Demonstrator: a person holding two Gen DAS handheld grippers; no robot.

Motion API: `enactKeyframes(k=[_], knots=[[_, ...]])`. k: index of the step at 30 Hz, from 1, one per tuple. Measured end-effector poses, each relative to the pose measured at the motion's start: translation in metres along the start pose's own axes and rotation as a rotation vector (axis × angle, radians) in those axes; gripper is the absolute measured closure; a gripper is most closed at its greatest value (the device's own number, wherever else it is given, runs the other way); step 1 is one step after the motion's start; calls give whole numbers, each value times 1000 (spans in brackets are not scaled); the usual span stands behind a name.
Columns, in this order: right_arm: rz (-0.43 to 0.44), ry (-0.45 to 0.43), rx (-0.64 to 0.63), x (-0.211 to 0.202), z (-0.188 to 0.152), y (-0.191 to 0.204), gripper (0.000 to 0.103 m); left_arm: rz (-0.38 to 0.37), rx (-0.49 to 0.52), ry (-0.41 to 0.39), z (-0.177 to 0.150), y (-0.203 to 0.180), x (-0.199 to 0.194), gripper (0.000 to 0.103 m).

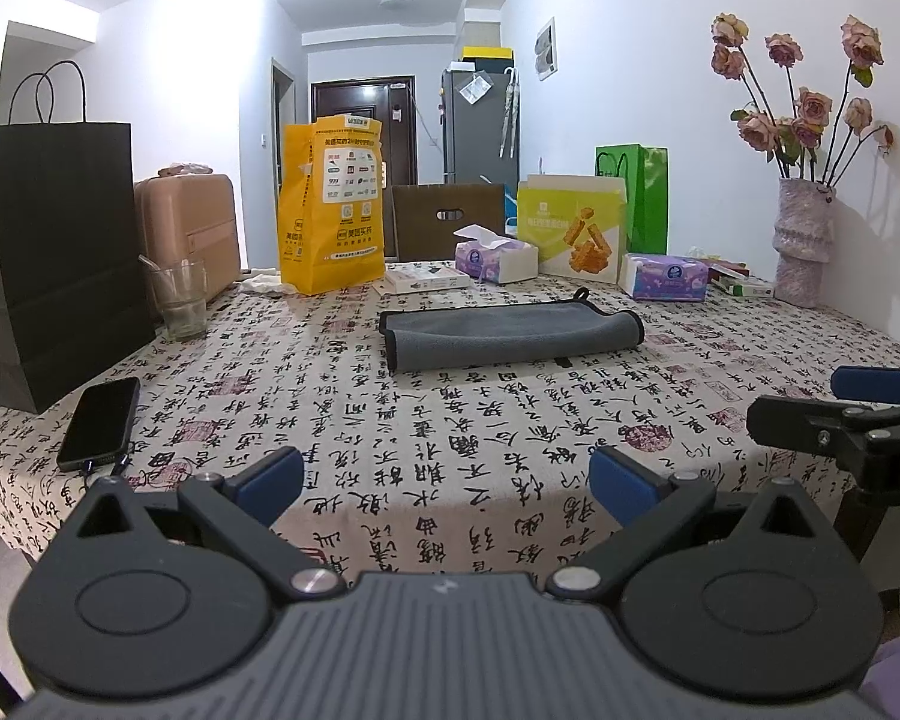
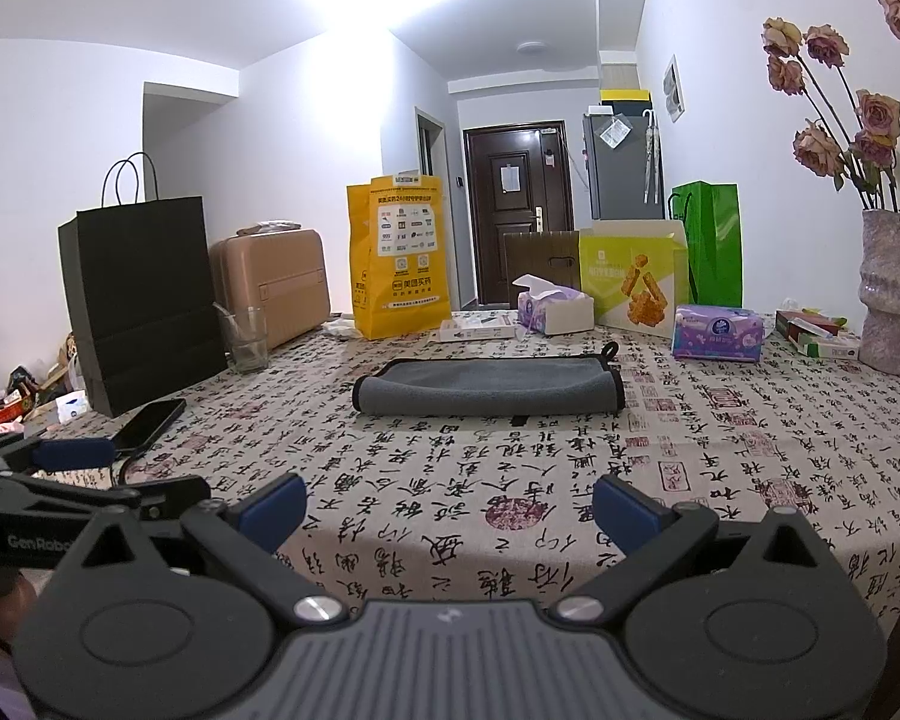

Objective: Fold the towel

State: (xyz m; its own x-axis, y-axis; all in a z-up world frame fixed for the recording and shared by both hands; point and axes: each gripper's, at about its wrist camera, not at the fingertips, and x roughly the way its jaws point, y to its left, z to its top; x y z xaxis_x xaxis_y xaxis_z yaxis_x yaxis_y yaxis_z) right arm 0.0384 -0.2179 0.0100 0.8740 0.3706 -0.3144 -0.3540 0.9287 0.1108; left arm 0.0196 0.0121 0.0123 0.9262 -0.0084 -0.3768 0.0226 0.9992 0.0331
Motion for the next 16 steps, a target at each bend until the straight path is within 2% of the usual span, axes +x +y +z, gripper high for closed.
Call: enactKeyframes(k=[16], knots=[[1, 1, 1, 0, 0, 0, 1, -2, 0, 3, -2, -1, 0, 0]])
